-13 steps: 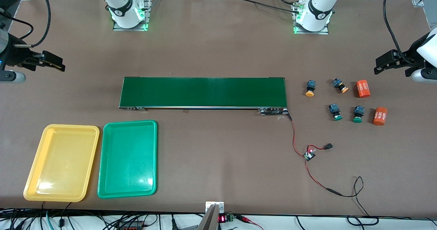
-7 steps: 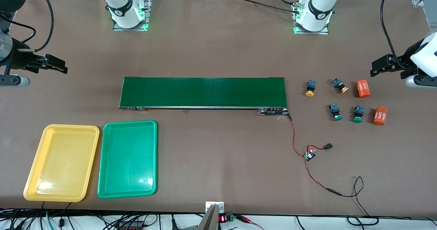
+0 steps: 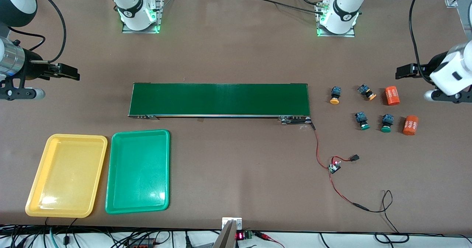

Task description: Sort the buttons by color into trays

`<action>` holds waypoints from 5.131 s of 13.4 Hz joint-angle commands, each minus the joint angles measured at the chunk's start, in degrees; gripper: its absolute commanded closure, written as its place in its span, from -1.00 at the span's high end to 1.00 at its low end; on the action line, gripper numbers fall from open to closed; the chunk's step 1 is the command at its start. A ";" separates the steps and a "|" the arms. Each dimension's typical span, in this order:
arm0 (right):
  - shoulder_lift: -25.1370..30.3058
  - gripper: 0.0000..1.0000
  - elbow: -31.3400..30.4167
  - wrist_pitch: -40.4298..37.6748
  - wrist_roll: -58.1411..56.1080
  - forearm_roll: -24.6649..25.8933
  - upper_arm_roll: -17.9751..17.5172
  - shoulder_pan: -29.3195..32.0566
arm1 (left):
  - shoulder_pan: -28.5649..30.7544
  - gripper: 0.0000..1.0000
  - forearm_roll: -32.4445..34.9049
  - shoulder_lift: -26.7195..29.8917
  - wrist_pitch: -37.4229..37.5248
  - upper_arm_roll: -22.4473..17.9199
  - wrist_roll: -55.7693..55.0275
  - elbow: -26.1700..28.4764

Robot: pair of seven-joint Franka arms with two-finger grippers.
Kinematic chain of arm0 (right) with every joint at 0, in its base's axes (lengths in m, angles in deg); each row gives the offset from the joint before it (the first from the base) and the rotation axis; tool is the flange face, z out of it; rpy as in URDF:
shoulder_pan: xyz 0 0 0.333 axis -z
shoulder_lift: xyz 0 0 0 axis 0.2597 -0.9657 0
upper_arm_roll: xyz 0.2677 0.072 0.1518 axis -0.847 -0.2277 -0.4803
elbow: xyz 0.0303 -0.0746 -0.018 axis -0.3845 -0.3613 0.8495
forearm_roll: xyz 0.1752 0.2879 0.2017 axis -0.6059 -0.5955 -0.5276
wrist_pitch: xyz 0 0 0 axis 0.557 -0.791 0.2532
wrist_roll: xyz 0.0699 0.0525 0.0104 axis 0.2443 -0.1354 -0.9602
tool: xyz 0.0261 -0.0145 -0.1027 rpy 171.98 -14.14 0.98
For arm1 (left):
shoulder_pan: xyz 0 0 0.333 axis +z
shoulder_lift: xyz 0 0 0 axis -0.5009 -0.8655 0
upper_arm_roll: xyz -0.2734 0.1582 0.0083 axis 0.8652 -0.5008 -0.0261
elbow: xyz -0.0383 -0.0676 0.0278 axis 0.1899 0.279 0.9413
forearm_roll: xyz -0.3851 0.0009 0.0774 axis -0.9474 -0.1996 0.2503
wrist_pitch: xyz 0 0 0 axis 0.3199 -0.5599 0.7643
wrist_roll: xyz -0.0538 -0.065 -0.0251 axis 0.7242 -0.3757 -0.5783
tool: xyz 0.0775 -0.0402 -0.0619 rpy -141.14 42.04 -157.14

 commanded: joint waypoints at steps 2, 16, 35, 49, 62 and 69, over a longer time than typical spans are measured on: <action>-0.22 1.00 0.78 -2.90 -0.63 -0.54 -0.06 -0.08 | 3.41 1.00 1.16 -7.11 -5.81 0.28 0.77 0.61; -0.75 1.00 1.22 -3.52 -0.72 -1.24 -0.15 -0.17 | 19.07 1.00 5.91 -24.42 -53.36 0.72 35.04 12.31; -0.84 1.00 1.22 -3.70 -0.63 -1.68 -0.15 0.09 | 21.62 -0.42 5.82 -18.91 -37.25 7.39 56.56 11.35; -1.10 1.00 1.05 -3.70 -0.72 -3.79 -0.15 0.00 | 12.50 -0.73 4.50 -20.04 -22.36 38.52 56.59 11.08; -1.63 1.00 1.05 -3.44 -0.81 -3.88 -0.15 0.09 | 2.47 1.00 16.87 -22.59 -34.14 38.34 40.51 17.05; -1.63 1.00 1.05 -3.44 -0.72 -3.88 -0.15 0.09 | 3.16 1.00 16.81 -18.99 -21.35 38.69 38.32 10.40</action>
